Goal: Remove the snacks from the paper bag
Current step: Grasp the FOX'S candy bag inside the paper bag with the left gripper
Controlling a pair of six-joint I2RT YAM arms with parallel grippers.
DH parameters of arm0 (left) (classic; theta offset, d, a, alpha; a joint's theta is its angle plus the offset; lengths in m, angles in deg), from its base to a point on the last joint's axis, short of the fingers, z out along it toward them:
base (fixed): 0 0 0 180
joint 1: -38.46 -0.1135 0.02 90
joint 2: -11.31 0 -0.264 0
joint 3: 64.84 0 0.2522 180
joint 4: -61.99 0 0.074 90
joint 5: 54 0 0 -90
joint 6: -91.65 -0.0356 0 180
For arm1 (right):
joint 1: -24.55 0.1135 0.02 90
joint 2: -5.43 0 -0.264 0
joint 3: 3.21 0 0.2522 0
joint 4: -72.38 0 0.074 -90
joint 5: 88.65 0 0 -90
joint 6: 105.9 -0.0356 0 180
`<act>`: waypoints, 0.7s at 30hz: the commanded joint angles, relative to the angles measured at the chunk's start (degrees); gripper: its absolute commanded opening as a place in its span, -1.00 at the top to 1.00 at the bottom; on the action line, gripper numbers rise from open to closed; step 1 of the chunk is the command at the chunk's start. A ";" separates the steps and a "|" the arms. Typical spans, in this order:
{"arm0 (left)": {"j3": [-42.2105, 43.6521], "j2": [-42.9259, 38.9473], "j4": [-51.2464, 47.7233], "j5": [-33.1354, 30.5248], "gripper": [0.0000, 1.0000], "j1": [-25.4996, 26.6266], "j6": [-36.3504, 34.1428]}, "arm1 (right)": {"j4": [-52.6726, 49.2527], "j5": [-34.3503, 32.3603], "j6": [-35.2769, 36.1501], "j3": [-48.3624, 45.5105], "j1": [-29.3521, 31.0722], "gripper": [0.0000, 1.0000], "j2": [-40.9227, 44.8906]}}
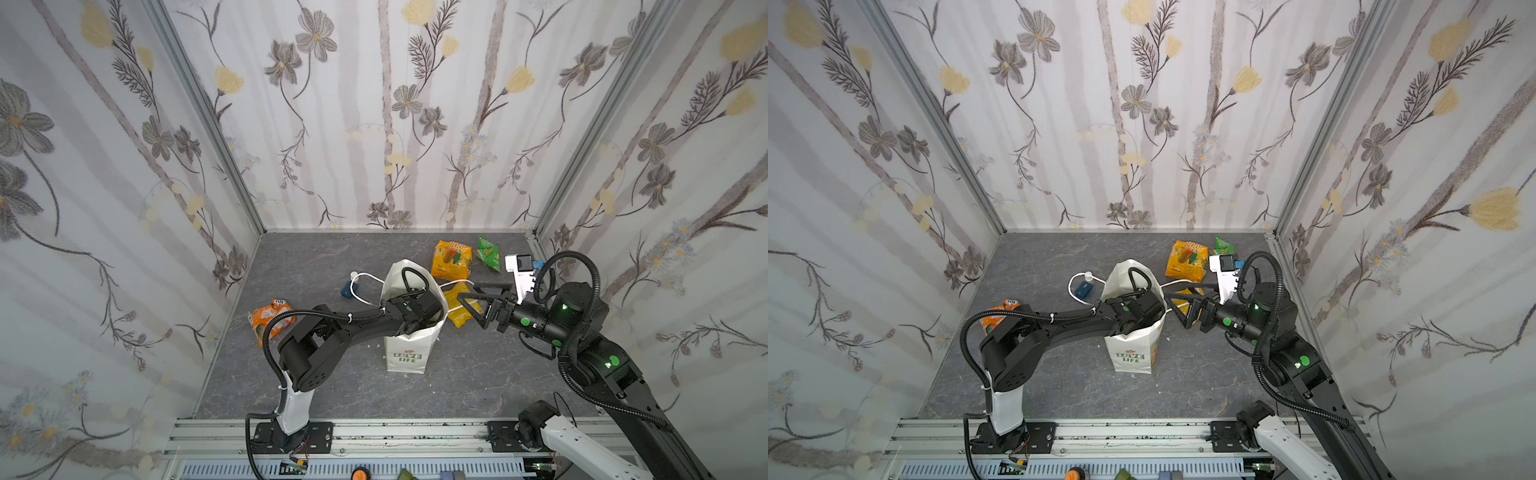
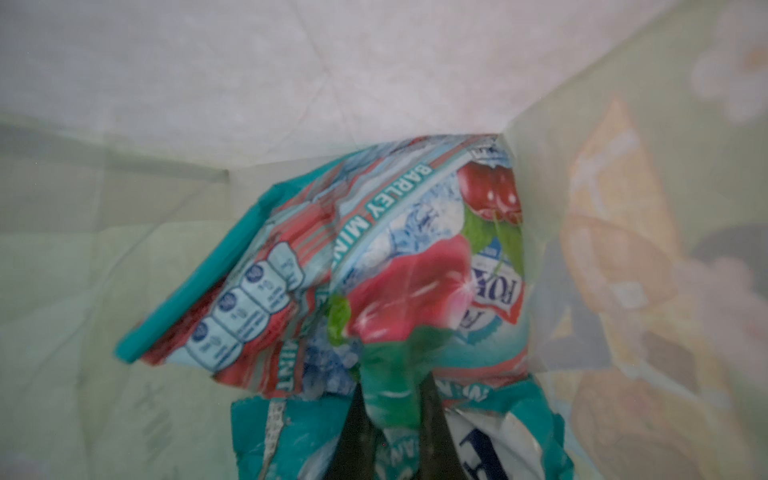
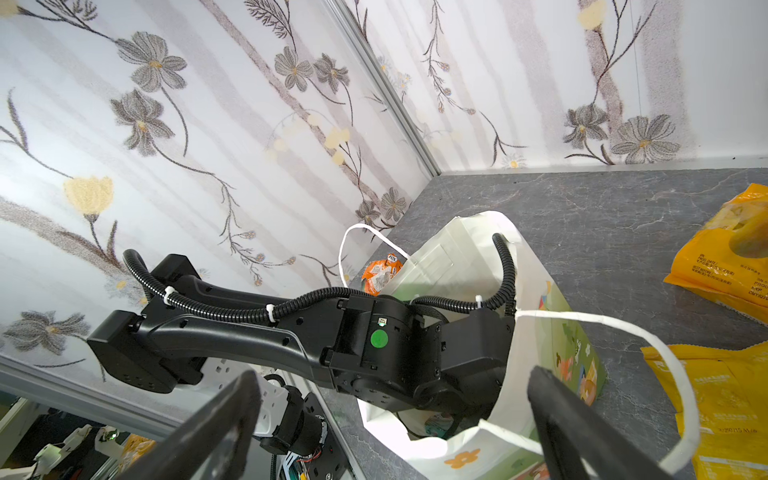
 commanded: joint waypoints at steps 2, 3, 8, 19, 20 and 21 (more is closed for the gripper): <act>-0.27 -1.14 -3.76 1.15 1.00 -0.16 0.14 | 0.29 -1.12 -0.17 0.40 0.16 -0.99 -0.19; -0.58 -1.51 -4.18 1.08 1.00 -0.14 0.01 | 0.33 -1.09 -0.19 0.40 0.25 -0.99 -0.19; -2.21 -3.10 -6.40 0.45 1.00 -0.07 -0.64 | 0.24 -1.27 -0.10 0.18 0.26 -0.99 -0.20; -4.15 -6.71 -9.89 -1.09 1.00 -0.06 -1.70 | 0.48 -1.53 -0.12 -0.21 0.41 -0.99 -0.46; -4.58 -7.11 -10.32 -1.32 1.00 -0.18 -1.79 | 0.59 -1.44 -0.21 -0.21 0.42 -0.99 -0.54; -4.97 -7.63 -10.94 -1.64 1.00 -0.08 -2.01 | 0.60 -1.50 -0.15 -0.21 0.41 -0.99 -0.54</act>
